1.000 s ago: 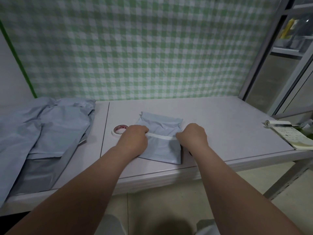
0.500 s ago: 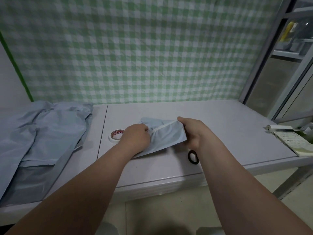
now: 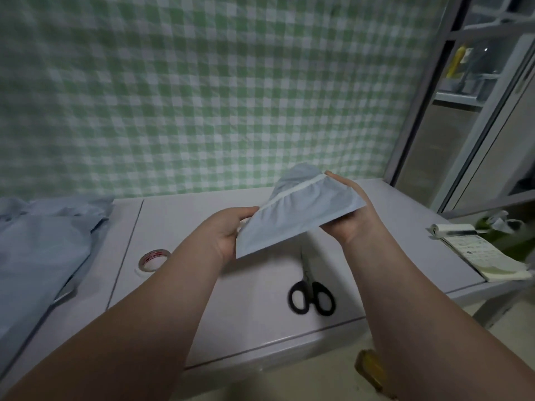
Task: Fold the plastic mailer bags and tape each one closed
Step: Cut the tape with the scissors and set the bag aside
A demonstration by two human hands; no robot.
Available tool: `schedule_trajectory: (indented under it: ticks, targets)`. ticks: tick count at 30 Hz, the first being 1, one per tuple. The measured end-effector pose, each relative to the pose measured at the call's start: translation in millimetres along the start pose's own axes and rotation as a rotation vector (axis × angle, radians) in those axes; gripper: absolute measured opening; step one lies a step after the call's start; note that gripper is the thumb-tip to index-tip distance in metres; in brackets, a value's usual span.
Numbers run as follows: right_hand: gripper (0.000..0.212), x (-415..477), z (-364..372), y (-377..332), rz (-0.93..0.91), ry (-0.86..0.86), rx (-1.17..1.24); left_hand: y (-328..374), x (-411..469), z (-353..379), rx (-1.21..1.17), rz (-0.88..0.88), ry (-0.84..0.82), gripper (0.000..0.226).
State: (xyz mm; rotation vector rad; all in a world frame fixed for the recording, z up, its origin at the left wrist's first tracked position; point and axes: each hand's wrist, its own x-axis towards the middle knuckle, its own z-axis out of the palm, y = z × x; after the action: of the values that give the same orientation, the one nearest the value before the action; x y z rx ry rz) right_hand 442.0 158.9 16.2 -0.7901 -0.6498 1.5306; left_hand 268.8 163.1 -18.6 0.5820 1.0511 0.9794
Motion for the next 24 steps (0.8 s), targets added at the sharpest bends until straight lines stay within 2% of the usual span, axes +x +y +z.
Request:
schedule_trajectory:
  ticks: [4, 8, 10, 11, 12, 14, 15, 17, 19, 21, 22, 23, 24]
  targets:
    - [0.022, 31, -24, -20, 0.028, 0.047, 0.233, -1, 37, 30, -0.002, 0.008, -0.033, 0.013]
    - [0.011, 60, -46, -29, -0.015, 0.074, 0.387, 0, 84, 64, -0.141, -0.021, -0.058, 0.043]
    - [0.013, 82, -62, -38, -0.021, 0.139, 0.417, 1, 107, 82, -0.196, -0.016, -0.060, 0.049]
    - [0.019, 99, -71, -42, -0.039, 0.216, 0.205, 1, 117, 89, -0.193, -0.002, -0.048, 0.049]
    - [0.023, 117, -79, -42, -0.045, 0.341, -0.151, 1, 125, 96, -0.182, 0.012, -0.032, 0.046]
    - [0.016, 142, -92, -40, -0.131, 0.521, -0.768, 1, 145, 106, -0.176, 0.041, -0.013, 0.027]
    - [0.014, 150, -97, -39, -0.139, 0.547, -0.944, 0, 153, 110, -0.168, 0.053, -0.017, 0.017]
    - [0.017, 167, -112, -41, -0.211, 0.443, -1.048, 0, 165, 116, -0.129, 0.070, -0.042, 0.014]
    - [0.018, 176, -120, -44, -0.125, 0.508, -0.964, -1, 177, 120, -0.065, 0.118, -0.024, 0.031]
    - [0.011, 181, -130, -47, -0.016, 0.383, -0.516, -3, 185, 125, 0.007, 0.155, 0.026, 0.047]
    - [0.007, 181, -138, -46, -0.006, 0.266, -0.221, -6, 188, 127, 0.055, 0.175, 0.039, 0.041]
    - [0.016, 179, -145, -44, -0.052, 0.225, -0.044, -9, 189, 129, 0.115, 0.189, 0.051, 0.030]
    - [0.027, 175, -150, -45, -0.062, 0.215, 0.059, -12, 190, 132, 0.178, 0.199, 0.076, 0.028]
